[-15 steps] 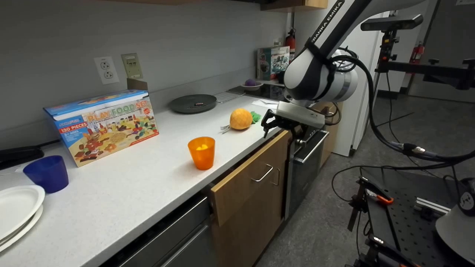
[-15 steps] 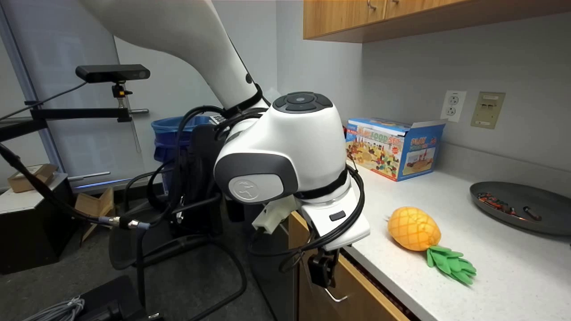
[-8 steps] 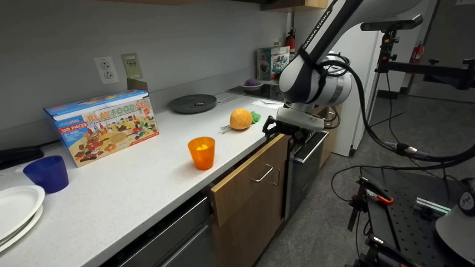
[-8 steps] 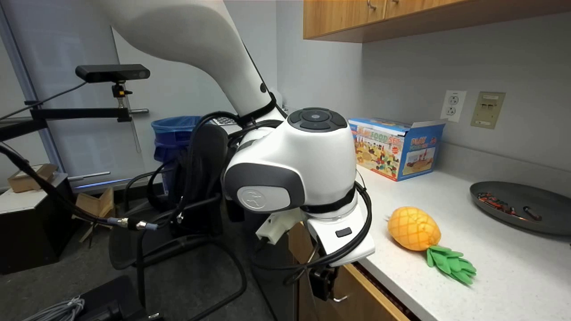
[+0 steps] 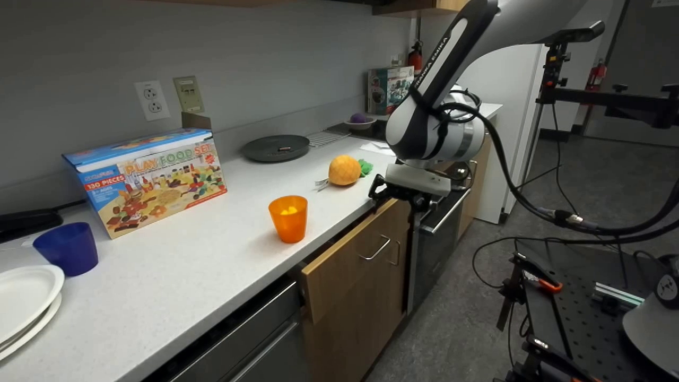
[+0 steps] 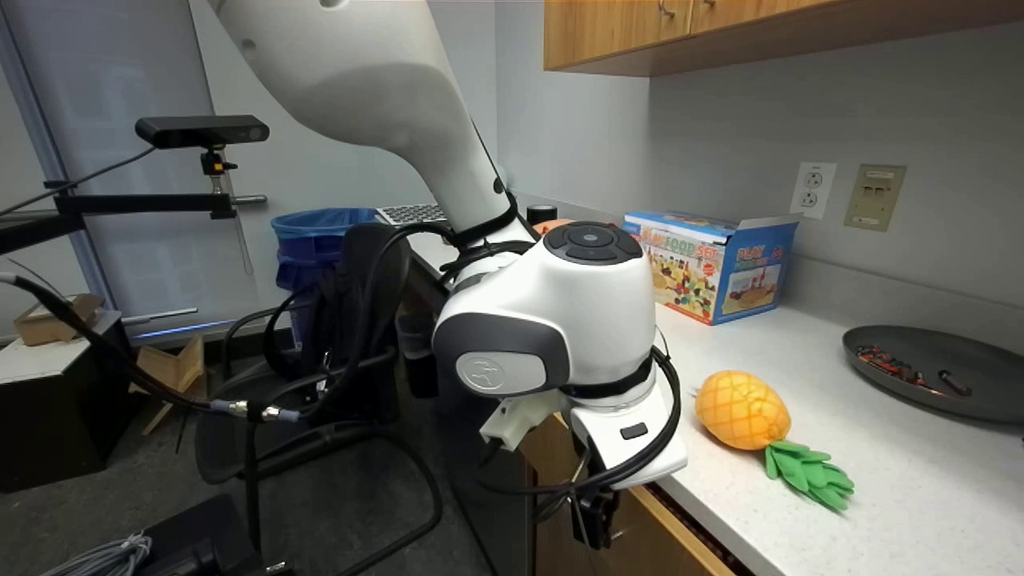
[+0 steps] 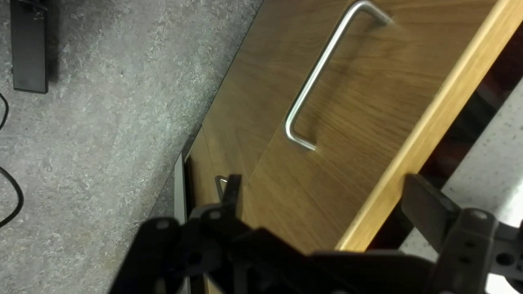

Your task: Open the drawer and put the pineapple plushie in it.

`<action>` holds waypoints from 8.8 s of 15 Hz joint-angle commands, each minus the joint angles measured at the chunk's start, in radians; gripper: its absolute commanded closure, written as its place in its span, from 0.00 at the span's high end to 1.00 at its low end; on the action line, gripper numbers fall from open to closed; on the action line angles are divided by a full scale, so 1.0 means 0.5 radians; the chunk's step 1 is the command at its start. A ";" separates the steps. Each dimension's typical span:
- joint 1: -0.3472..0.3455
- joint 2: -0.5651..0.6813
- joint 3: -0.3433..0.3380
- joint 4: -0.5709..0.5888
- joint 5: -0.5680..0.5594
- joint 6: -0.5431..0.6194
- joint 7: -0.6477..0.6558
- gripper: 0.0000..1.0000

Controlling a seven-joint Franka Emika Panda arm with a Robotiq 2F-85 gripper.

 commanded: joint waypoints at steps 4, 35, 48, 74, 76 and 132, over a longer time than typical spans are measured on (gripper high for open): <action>-0.095 0.070 0.101 0.073 0.130 0.069 -0.099 1.00; -0.194 -0.385 0.149 -0.667 0.230 -0.303 -0.150 1.00; -0.238 -0.963 -0.029 -0.668 -1.587 -1.270 0.870 1.00; -0.423 -1.266 0.125 -0.458 -2.275 -1.131 0.475 1.00; -0.459 -1.208 0.086 -0.407 -2.272 -0.899 0.286 1.00; -0.599 -0.038 0.459 0.704 -0.792 -0.690 -1.703 0.01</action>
